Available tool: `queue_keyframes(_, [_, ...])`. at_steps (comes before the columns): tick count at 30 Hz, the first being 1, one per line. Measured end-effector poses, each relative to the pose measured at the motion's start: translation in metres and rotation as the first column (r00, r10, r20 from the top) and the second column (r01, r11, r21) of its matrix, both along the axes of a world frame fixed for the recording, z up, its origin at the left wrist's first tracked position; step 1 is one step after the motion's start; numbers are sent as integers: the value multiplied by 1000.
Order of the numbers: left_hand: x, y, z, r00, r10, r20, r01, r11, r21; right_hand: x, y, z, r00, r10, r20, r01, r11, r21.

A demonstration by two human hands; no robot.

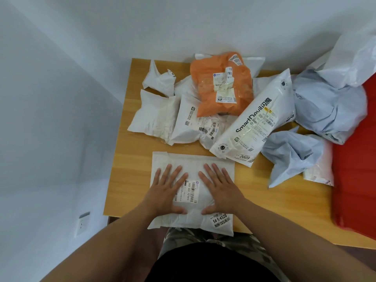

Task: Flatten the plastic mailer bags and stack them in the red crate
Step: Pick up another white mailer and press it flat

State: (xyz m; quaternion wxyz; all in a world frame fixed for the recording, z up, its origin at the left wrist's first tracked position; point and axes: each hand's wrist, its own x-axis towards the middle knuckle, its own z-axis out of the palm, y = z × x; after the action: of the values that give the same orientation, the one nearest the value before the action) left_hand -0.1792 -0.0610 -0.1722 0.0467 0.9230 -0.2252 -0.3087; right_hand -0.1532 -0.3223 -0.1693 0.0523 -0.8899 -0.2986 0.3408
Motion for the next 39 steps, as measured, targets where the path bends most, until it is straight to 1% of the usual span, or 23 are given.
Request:
queue_keyframes(11, [3, -3, -5, 998, 25, -57, -23, 999, 27, 4, 4, -3, 997, -22, -78, 19, 999, -48])
queue_keyframes(16, [3, -4, -5, 997, 18, -72, -14, 998, 64, 3, 3, -8, 998, -6, -65, 4, 1000, -29])
queue_keyframes(21, [5, -8, 0, 992, 40, -117, -23, 990, 141, 4, 3, -6, 999, 2, -49, -2, 1000, -8])
queue_keyframes(23, [2, -13, 5, 990, 68, -124, -46, 985, 168, 4, 3, 0, 998, -3, -63, 3, 1000, -3])
queue_keyframes(25, [-1, -19, 10, 989, 110, -97, -89, 976, 197, 5, 6, 4, 996, -14, -92, 14, 1000, -6])
queue_keyframes(28, [-13, -32, 20, 971, 240, -14, -230, 946, 228, 4, 8, 9, 996, -18, -85, 17, 1000, -12])
queue_keyframes(31, [-25, -40, 32, 944, 330, 4, -319, 909, 270, -2, 9, 16, 995, -73, -72, 73, 997, -5])
queue_keyframes(35, [-29, -36, 46, 942, 335, 12, -326, 907, 265, -10, 5, 22, 993, -90, -75, 93, 995, 30])
queue_keyframes(37, [-26, -30, 52, 941, 336, 29, -332, 910, 248, -8, 1, 21, 991, -116, -73, 118, 993, 16])
queue_keyframes(39, [-24, -22, 53, 943, 332, 12, -324, 911, 254, -3, -3, 21, 984, -167, -66, 166, 986, -13])
